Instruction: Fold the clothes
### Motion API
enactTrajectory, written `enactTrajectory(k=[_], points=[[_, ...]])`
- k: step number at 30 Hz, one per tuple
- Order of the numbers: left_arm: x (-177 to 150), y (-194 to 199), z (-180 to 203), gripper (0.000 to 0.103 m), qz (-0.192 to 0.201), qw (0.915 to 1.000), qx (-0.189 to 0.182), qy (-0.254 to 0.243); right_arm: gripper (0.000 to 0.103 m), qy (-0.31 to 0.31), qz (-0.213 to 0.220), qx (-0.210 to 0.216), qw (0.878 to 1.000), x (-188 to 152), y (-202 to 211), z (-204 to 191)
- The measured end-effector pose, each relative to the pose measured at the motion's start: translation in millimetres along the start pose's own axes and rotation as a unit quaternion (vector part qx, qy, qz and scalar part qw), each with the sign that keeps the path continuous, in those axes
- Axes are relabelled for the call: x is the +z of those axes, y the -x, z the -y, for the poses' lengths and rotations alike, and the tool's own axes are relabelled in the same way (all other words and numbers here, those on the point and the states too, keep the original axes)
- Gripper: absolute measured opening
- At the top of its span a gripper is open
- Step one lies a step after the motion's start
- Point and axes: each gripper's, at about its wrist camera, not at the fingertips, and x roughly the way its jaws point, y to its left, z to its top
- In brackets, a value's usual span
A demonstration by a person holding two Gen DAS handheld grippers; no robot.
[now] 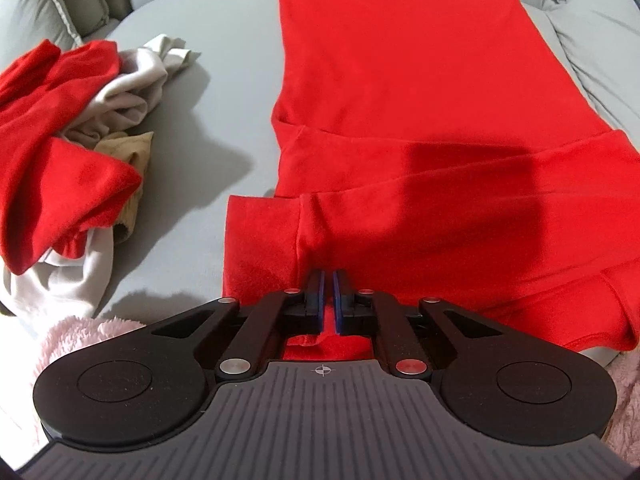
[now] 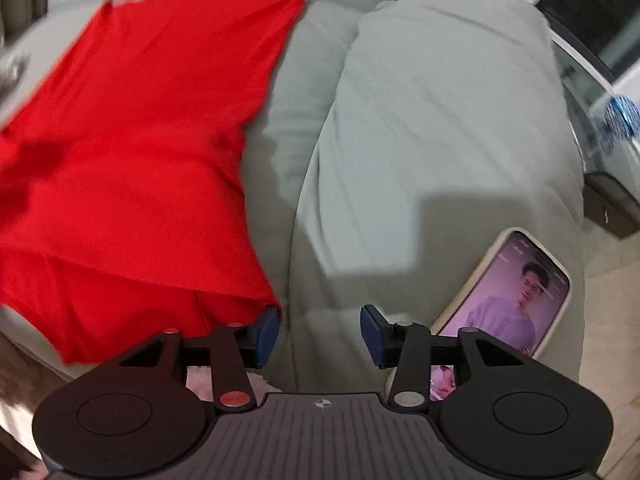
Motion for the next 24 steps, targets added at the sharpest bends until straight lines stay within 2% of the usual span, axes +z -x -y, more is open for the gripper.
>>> enactTrajectory(k=[1, 2, 3, 5, 7, 8, 9, 11, 13, 15, 20, 22, 24], points=[[-1.2, -0.2, 0.2, 0.01, 0.004, 1.0, -0.001, -0.003, 0.042, -0.011, 0.015, 0.008, 1.0, 1.4, 6.1, 1.9], [-1.9, -0.2, -0.3, 0.01, 0.006, 1.0, -0.003, -0.002, 0.036, -0.021, 0.031, 0.019, 0.999, 2.8, 10.7, 3.0], [-2.7, -0.2, -0.9, 0.01, 0.009, 0.9999, -0.005, -0.001, 0.025, -0.032, 0.049, 0.036, 0.998, 4.3, 12.8, 2.7], [-3.5, 0.5, -2.9, 0.01, 0.01, 0.9999, -0.011, 0.006, 0.015, -0.052, 0.078, 0.07, 0.993, 7.0, 13.0, 0.4], [-3.1, 0.6, -6.5, 0.01, 0.009, 0.9997, -0.019, 0.014, 0.013, -0.063, 0.079, 0.105, 0.989, 8.0, -4.7, -10.0], [-3.1, 0.6, -7.5, 0.01, 0.008, 0.9996, -0.022, 0.015, 0.013, -0.065, 0.074, 0.115, 0.988, 7.7, -12.9, -14.3], [-3.5, 1.0, -8.1, 0.01, 0.008, 0.9996, -0.025, 0.014, 0.013, -0.056, 0.056, 0.108, 0.991, 5.4, -20.8, -17.1], [-4.2, 1.5, -9.7, 0.01, 0.008, 0.9994, -0.031, 0.012, 0.008, -0.025, -0.002, 0.072, 0.997, -1.7, -39.6, -22.8], [-5.6, 1.9, -13.2, 0.01, 0.009, 0.999, -0.042, 0.013, 0.01, 0.0, -0.055, 0.036, 0.998, -8.4, -54.5, -25.5], [-8.7, 1.7, -19.9, 0.01, 0.015, 0.9979, -0.058, 0.024, 0.012, -0.005, -0.071, 0.012, 0.997, -12.1, -50.9, -15.5], [-13.4, -1.3, -41.3, 0.01, 0.018, 0.9906, -0.105, 0.086, 0.012, -0.067, -0.03, 0.06, 0.995, -2.7, -33.6, 3.3], [-13.5, -1.8, -41.9, 0.01, 0.019, 0.9903, -0.106, 0.087, 0.014, -0.099, -0.025, 0.075, 0.992, 6.3, -40.1, 4.7], [-14.0, 0.2, -33.9, 0.01, 0.024, 0.9934, -0.091, 0.066, 0.017, -0.129, -0.019, 0.09, 0.987, 15.2, -46.7, 6.1]])
